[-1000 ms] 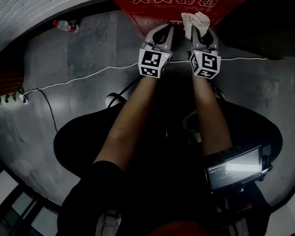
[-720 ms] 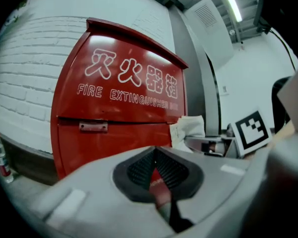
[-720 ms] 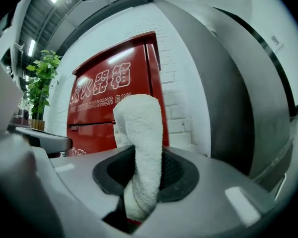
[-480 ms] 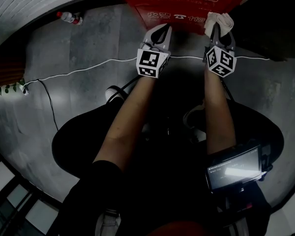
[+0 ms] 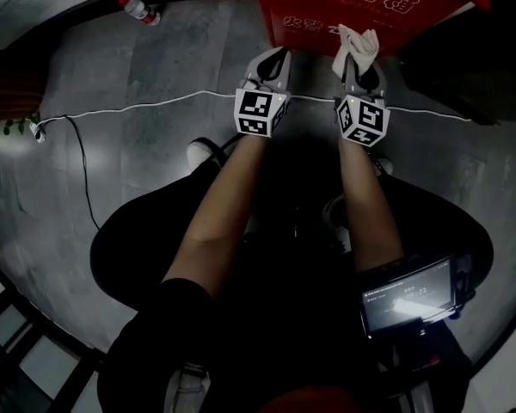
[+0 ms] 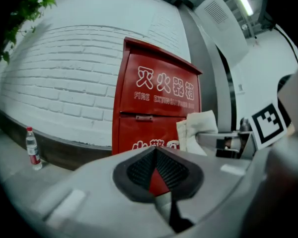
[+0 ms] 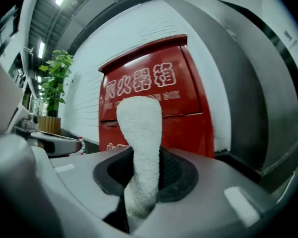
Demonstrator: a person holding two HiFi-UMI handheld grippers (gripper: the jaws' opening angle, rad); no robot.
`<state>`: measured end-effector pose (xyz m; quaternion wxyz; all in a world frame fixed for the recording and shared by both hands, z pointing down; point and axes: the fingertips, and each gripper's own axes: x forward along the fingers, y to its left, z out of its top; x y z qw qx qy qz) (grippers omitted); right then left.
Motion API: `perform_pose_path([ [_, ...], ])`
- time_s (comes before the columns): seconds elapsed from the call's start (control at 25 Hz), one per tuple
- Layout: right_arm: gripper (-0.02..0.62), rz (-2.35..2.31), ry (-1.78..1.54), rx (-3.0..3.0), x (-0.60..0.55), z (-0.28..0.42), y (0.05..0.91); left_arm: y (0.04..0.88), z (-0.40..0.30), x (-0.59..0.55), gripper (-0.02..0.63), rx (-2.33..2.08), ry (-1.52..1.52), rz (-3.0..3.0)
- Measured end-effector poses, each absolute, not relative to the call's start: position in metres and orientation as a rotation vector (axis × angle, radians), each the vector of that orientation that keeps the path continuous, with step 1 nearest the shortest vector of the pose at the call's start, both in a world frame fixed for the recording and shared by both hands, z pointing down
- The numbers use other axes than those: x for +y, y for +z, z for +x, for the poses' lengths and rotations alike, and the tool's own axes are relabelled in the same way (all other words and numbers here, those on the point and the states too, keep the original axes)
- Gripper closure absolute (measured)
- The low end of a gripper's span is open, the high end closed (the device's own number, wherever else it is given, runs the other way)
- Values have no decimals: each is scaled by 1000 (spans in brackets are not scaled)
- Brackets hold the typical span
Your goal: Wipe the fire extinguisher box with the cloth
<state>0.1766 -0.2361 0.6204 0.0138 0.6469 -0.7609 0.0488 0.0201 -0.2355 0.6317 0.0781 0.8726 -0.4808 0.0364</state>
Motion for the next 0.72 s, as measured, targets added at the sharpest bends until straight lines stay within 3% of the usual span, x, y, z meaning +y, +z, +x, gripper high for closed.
perform_pose_path([
  [0.36,496,1713,243,-2519,-235,56,668,680,-19,-240,604,-1474,179,2518],
  [0.72,496,1627,359,-2502,-255,24,726,722,-32,-265,604,-1436,252,2477],
])
